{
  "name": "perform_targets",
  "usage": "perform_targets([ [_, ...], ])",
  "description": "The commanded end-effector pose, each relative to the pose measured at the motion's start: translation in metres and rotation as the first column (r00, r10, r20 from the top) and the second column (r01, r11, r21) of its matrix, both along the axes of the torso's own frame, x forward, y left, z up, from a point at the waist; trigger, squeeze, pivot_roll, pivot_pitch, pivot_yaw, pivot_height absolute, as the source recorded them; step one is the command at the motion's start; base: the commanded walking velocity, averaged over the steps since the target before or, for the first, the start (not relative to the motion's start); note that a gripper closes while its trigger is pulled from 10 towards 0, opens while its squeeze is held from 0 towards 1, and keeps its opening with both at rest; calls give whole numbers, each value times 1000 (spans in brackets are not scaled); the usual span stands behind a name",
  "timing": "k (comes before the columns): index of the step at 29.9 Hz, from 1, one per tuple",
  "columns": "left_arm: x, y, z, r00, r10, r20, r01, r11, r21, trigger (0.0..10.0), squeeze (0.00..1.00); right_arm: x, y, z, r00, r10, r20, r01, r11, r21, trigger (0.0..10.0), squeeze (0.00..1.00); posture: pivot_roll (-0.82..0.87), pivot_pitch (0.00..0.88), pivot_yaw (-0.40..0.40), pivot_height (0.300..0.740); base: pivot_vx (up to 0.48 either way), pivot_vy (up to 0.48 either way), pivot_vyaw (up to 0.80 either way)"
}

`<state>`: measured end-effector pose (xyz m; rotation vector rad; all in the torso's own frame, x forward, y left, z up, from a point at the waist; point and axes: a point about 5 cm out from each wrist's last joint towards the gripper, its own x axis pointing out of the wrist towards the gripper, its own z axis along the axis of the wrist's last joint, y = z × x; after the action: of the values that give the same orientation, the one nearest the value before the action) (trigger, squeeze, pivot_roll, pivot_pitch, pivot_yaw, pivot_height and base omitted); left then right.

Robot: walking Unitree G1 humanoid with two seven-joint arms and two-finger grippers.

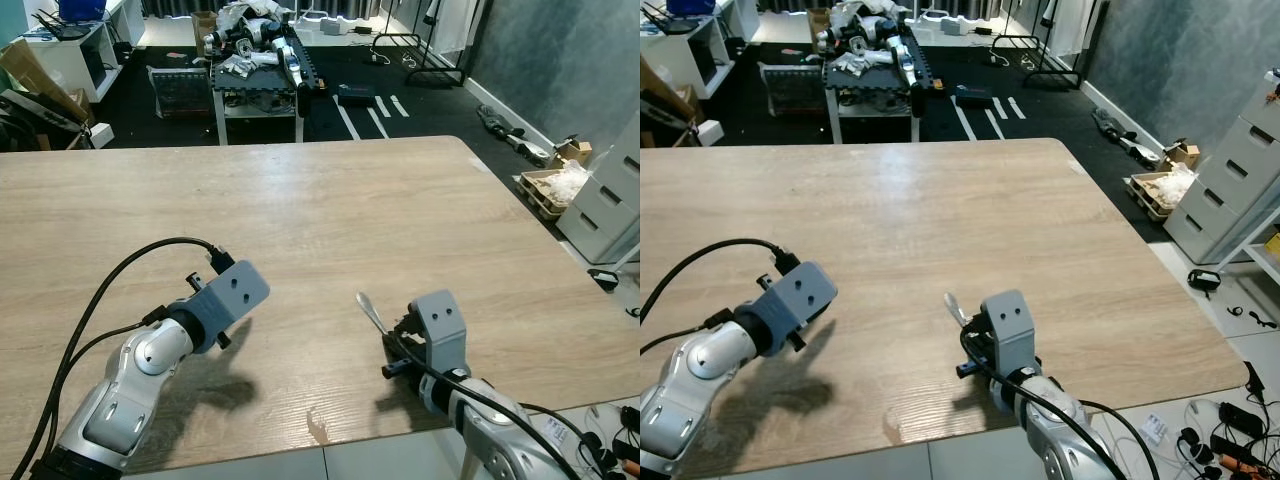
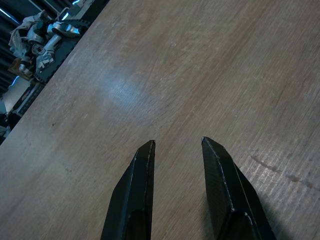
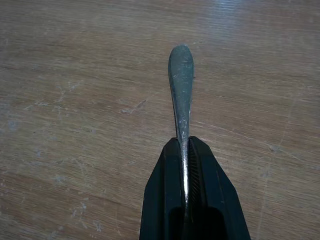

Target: Setting the table

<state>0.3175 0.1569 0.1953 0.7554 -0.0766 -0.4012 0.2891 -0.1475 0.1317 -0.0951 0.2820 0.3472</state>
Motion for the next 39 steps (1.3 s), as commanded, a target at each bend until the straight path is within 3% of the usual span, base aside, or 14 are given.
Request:
perform_targets([
  [1, -1, 1, -5, 1000, 2, -20, -2, 1000, 5, 10000, 0, -11, -9, -33, 983, -34, -179, 28, 999, -32, 0, 0, 37, 144, 44, 740, 0, 0, 0],
  [4, -1, 1, -5, 1000, 3, -20, -2, 1000, 5, 10000, 0, -10, -8, -28, 986, -49, -160, 57, 998, 42, 0, 0, 37, 144, 44, 740, 0, 0, 0],
  [6, -1, 0, -5, 1000, 1, -21, -2, 1000, -11, 10000, 0, -8, -6, -17, 990, -70, -119, 87, 986, 144, 0, 0, 38, 139, 48, 740, 0, 0, 0],
  [9, -1, 0, -5, 1000, 1, -22, -2, 1000, -18, 10000, 0, -7, -5, -14, 991, -75, -107, 93, 981, 170, 0, 0, 38, 139, 48, 740, 0, 0, 0],
  [11, -1, -3, -1, 1000, 1, -29, -3, 995, -99, 10000, 0, -3, -3, 10, 994, -105, 11, 97, 951, 295, 0, 0, 38, 136, 53, 740, 0, 0, 0],
  [12, -1, -3, -1, 1000, 1, -29, -3, 995, -99, 10000, 0, -3, -3, 10, 994, -105, 11, 97, 951, 295, 0, 0, 38, 136, 53, 740, 0, 0, 0],
  [13, -2, -8, 9, 1000, -4, -26, -2, 976, -219, 10000, 0, -2, -2, 47, 970, -168, 176, 71, 888, 455, 0, 0, 37, 134, 56, 740, 0, 0, 0],
  [14, -2, -9, 11, 1000, -5, -24, -1, 970, -243, 10000, 0, -2, -2, 54, 961, -183, 206, 62, 873, 485, 0, 0, 37, 134, 56, 740, 0, 0, 0],
  [15, -1, -12, 17, 1000, 6, -19, -11, 955, -297, 10000, 0, -3, -3, 65, 943, -208, 261, 60, 876, 479, 10000, 0, 37, 126, 64, 740, 0, 0, 0],
  [17, 0, -18, 29, 999, 31, -14, -34, 924, -381, 10000, 0, -7, -4, 78, 904, -259, 341, 79, 883, 462, 10000, 0, 39, 123, 68, 740, 0, 0, 0],
  [20, -1, -22, 29, 999, 43, -25, -50, 920, -389, 10000, 0, -8, -5, 77, 888, -296, 352, 117, 885, 450, 10000, 0, 40, 121, 72, 740, 0, 0, 0],
  [30, -3, -22, 15, 978, 114, -177, -183, 875, -447, 10000, 0, -12, 0, 67, 877, -326, 353, 168, 896, 410, 10000, 0, 42, 113, 75, 740, 0, 0, 0],
  [33, -3, -11, 2, 948, 222, -226, -301, 854, -425, 10000, 0, -13, 1, 55, 875, -358, 326, 217, 892, 397, 10000, 0, 34, 80, 86, 740, 0, 0, 0],
  [39, -8, -18, 2, 965, 183, -186, -250, 855, -455, 10000, 0, -13, -3, 44, 862, -402, 307, 277, 883, 379, 10000, 0, 26, 51, 84, 740, 0, 0, 0],
])
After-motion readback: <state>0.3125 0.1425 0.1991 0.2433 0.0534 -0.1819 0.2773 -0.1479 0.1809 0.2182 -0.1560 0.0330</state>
